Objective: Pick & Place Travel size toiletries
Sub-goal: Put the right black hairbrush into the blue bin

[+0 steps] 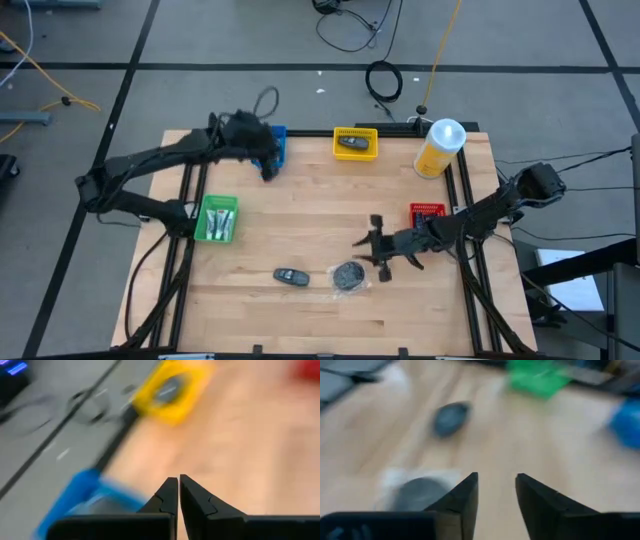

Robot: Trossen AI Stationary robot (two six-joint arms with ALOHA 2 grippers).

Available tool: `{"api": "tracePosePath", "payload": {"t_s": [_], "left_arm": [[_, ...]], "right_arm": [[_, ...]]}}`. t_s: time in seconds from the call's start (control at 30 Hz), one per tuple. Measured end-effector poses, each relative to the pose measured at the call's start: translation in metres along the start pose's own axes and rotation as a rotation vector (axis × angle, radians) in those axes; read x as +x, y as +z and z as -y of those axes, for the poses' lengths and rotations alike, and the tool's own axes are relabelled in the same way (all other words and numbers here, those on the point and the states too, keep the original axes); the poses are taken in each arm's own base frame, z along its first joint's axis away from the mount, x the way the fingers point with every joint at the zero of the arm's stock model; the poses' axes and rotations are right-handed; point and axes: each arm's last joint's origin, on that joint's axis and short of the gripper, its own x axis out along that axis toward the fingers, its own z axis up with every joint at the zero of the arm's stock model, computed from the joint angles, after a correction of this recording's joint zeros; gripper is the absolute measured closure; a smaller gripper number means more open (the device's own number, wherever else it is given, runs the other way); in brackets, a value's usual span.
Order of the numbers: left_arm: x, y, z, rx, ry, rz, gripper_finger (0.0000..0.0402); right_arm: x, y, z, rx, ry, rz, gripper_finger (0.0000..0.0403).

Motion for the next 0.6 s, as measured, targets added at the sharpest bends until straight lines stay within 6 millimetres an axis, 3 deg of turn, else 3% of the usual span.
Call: {"api": "tracePosePath", "payload": {"t_s": [0.17, 0.37, 0.5, 0.6], "left_arm": [[0.007, -0.004, 0.064, 0.102, -0.198, 0.105, 0.0399], [0.024, -0.030, 0.138, 0.170, -0.389, 0.299, 0.0386], [0.027, -0.045, 0.175, 0.189, -0.441, 0.410, 0.0392], [0.033, -0.056, 0.198, 0.218, -0.459, 0.417, 0.0399]], "right_arm": [[0.012, -0.017, -0.013, 0.051, 0.245, -0.091, 0.0215], [0.029, -0.041, -0.042, -0.142, 0.324, -0.094, 0.0139], [0.037, -0.050, -0.055, -0.199, 0.349, -0.065, 0.0133], [0.039, -0.058, -0.056, -0.221, 0.295, -0.096, 0.0152]]}}
